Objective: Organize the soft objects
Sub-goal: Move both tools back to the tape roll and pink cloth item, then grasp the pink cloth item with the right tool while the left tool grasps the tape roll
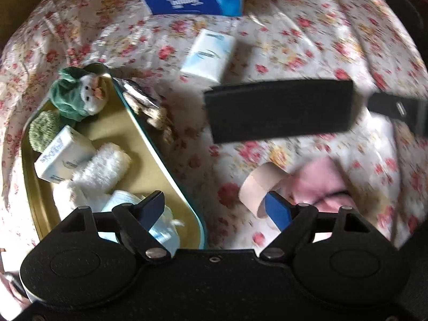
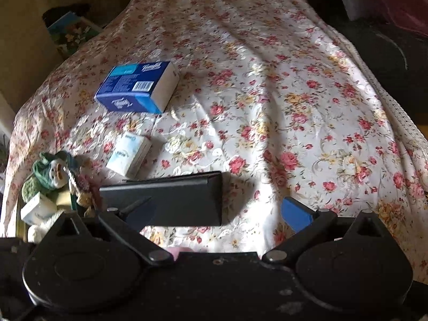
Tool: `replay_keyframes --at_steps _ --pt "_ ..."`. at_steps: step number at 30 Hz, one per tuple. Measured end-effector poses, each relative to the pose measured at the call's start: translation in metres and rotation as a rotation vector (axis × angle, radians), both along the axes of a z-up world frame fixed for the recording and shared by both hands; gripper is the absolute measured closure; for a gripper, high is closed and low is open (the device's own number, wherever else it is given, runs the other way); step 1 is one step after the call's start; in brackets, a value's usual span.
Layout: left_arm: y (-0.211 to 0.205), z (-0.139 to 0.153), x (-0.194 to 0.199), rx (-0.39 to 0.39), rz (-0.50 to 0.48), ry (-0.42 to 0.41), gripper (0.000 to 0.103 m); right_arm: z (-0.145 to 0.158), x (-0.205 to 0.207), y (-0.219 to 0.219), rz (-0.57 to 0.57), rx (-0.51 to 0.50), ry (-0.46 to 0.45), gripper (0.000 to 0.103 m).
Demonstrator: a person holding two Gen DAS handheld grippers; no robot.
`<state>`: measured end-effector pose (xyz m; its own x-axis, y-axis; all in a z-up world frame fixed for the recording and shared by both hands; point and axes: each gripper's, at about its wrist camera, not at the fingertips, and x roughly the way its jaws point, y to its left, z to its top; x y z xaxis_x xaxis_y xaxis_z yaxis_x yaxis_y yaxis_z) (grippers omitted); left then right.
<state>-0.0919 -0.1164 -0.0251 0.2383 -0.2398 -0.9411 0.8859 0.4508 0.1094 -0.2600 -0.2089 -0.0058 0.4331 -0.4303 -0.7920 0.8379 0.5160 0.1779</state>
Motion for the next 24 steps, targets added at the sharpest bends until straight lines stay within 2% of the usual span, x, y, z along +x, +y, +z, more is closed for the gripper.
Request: replay_keyframes --at_steps 4,18,22,24 --pt "-0.005 0.002 0.015 -0.015 0.056 -0.026 0.024 -0.005 0.008 0.005 0.065 0.016 0.031 0.001" --pt "0.0 0.015 0.043 -0.076 0.16 0.064 0.024 -0.036 0.044 0.038 0.332 0.052 0.225 0.003" --pt "-0.001 0.015 0.046 -0.08 0.171 0.075 0.024 -0.045 0.051 0.046 0.386 0.066 0.278 0.011" --pt "-0.003 0.015 0.045 -0.084 0.168 0.08 0.024 -0.048 0.053 0.049 0.404 0.063 0.302 0.019"
